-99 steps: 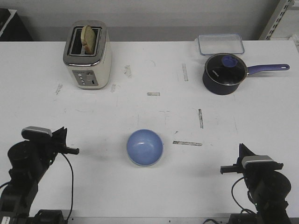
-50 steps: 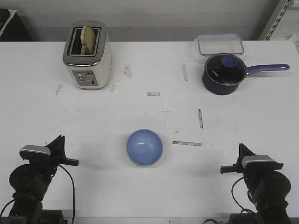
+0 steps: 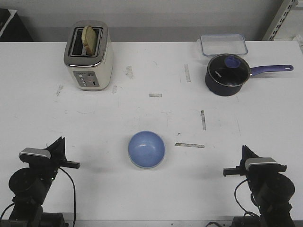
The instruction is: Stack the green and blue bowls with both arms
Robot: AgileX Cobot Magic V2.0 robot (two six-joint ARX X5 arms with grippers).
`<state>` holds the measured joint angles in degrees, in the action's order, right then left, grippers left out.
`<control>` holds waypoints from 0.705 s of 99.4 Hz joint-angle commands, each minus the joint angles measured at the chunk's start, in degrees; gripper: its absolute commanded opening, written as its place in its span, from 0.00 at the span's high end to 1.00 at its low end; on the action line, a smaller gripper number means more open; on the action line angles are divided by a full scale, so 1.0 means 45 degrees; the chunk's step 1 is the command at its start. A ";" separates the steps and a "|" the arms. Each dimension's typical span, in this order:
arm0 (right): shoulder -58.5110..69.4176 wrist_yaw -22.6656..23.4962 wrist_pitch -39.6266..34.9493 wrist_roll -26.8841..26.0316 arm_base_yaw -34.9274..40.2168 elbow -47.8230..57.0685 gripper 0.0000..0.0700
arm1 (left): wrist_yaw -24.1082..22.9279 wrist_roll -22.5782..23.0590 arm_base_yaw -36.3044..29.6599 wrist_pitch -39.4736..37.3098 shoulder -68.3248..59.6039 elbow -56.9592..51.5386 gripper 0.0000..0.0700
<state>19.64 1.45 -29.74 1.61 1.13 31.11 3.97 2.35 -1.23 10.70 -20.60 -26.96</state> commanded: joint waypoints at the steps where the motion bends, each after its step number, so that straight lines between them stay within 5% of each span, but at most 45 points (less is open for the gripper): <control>1: 0.0063 0.0005 0.0121 -0.0155 0.0019 0.0010 1.00 | -0.0029 -0.0015 0.0024 -0.0170 0.0015 -0.0136 1.00; 25: 0.0063 0.0005 0.0121 -0.0155 0.0024 0.0010 1.00 | -0.0146 -0.0121 0.0029 -0.0248 0.1030 0.0306 1.00; 41: 0.0063 0.0005 0.0121 -0.0155 0.0024 0.0010 1.00 | -0.1185 -0.1190 0.0034 -0.1574 0.2759 0.2346 1.00; 70: 0.0063 0.0005 0.0121 -0.0155 0.0019 0.0010 1.00 | -0.1166 -0.1209 0.0029 -0.2837 0.4541 0.5746 1.00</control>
<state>19.64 1.45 -29.74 1.61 1.13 31.11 -1.19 -2.55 -1.15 1.78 -0.27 -3.11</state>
